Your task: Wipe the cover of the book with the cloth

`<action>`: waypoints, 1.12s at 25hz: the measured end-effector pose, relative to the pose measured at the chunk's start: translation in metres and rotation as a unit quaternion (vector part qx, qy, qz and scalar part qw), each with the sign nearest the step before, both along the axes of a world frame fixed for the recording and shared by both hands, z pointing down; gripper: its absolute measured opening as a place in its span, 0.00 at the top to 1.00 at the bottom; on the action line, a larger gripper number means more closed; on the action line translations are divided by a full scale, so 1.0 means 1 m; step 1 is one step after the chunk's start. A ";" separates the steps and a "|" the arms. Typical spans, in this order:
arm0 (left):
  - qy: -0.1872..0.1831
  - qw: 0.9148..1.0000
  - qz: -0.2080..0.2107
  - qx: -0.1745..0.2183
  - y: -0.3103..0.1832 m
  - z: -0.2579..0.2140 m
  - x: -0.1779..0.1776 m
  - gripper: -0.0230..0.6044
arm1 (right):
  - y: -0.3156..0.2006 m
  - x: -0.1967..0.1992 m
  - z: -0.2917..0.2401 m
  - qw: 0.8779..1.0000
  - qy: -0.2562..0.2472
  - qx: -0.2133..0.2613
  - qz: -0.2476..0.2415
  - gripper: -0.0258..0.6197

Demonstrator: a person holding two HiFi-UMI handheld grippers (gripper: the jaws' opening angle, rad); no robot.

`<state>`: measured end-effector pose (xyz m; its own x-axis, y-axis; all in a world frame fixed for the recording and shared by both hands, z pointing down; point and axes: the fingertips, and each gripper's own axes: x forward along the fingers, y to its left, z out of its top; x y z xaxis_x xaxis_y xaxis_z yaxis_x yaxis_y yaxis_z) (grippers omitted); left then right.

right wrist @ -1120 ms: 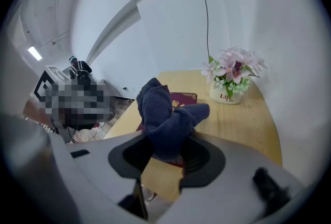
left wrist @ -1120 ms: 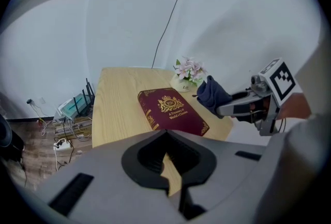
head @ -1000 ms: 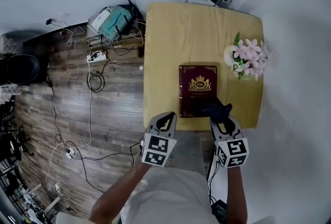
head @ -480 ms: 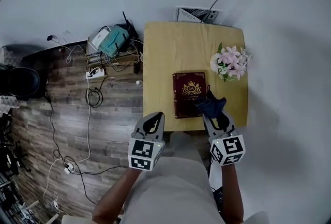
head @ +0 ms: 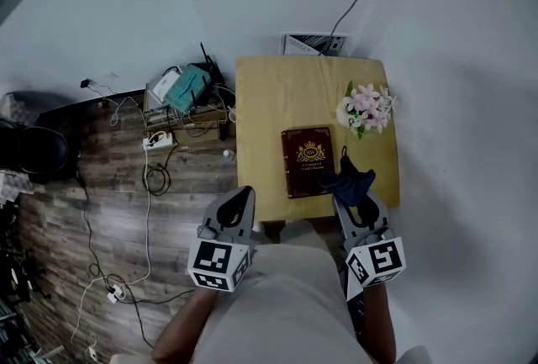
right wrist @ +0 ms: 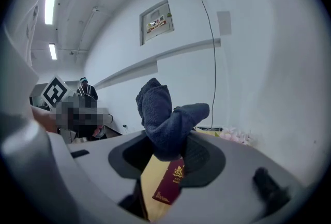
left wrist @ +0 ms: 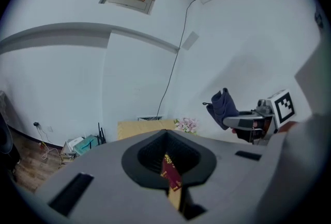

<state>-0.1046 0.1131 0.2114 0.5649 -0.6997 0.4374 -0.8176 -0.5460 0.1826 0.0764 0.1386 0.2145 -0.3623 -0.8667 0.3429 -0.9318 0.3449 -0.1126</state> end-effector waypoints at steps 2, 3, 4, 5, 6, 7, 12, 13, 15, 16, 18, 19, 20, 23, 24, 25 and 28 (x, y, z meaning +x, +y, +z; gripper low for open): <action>0.003 1.000 0.004 0.019 0.004 -0.011 -0.004 0.95 | 0.009 -0.001 -0.007 1.000 -0.004 0.012 0.010 0.72; 0.003 1.000 0.006 0.029 0.007 -0.017 -0.005 0.95 | 0.014 -0.001 -0.009 1.000 -0.006 0.017 0.017 0.72; 0.002 0.999 0.006 0.041 0.010 -0.023 -0.008 0.95 | 0.019 -0.001 -0.012 0.999 -0.008 0.021 0.024 0.72; -0.001 0.999 0.003 0.055 0.012 -0.031 -0.012 0.95 | 0.023 -0.001 -0.014 0.999 -0.010 0.025 0.030 0.71; -0.004 0.998 -0.001 0.069 0.013 -0.038 -0.016 0.95 | 0.026 -0.002 -0.016 0.999 -0.012 0.028 0.037 0.72; -0.007 0.997 -0.004 0.083 0.014 -0.044 -0.019 0.95 | 0.028 -0.002 -0.017 0.998 -0.014 0.032 0.043 0.71; 0.007 0.995 0.015 0.097 0.025 -0.050 -0.020 0.95 | 0.040 -0.002 -0.018 0.997 -0.005 0.046 0.068 0.71; 0.009 0.995 0.018 0.097 0.026 -0.049 -0.020 0.95 | 0.041 -0.003 -0.020 0.996 0.001 0.050 0.070 0.72; 0.016 0.995 0.023 0.096 0.027 -0.049 -0.018 0.95 | 0.043 -0.004 -0.025 0.996 0.008 0.054 0.075 0.72; 0.020 0.995 0.025 0.095 0.028 -0.050 -0.018 0.95 | 0.044 -0.005 -0.028 0.995 0.007 0.055 0.077 0.72; 0.023 0.995 0.033 0.093 0.027 -0.051 -0.015 0.95 | 0.043 -0.007 -0.035 0.995 0.004 0.060 0.078 0.72; 0.025 0.995 0.037 0.093 0.027 -0.052 -0.013 0.95 | 0.043 -0.009 -0.038 0.995 0.003 0.062 0.075 0.72; 0.027 0.995 0.041 0.092 0.027 -0.052 -0.011 0.95 | 0.043 -0.010 -0.040 0.996 0.003 0.063 0.070 0.72; 0.034 0.994 0.046 0.089 0.026 -0.056 -0.009 0.95 | 0.042 -0.015 -0.047 0.997 -0.011 0.056 0.057 0.72; 0.035 0.994 0.047 0.088 0.026 -0.057 -0.009 0.95 | 0.043 -0.017 -0.048 0.997 -0.014 0.053 0.052 0.72; 0.036 0.994 0.049 0.089 0.026 -0.058 -0.008 0.95 | 0.043 -0.019 -0.048 0.998 -0.014 0.050 0.043 0.72; 0.038 0.993 0.058 0.092 0.026 -0.059 -0.004 0.95 | 0.048 -0.033 -0.043 0.999 0.004 0.047 0.010 0.72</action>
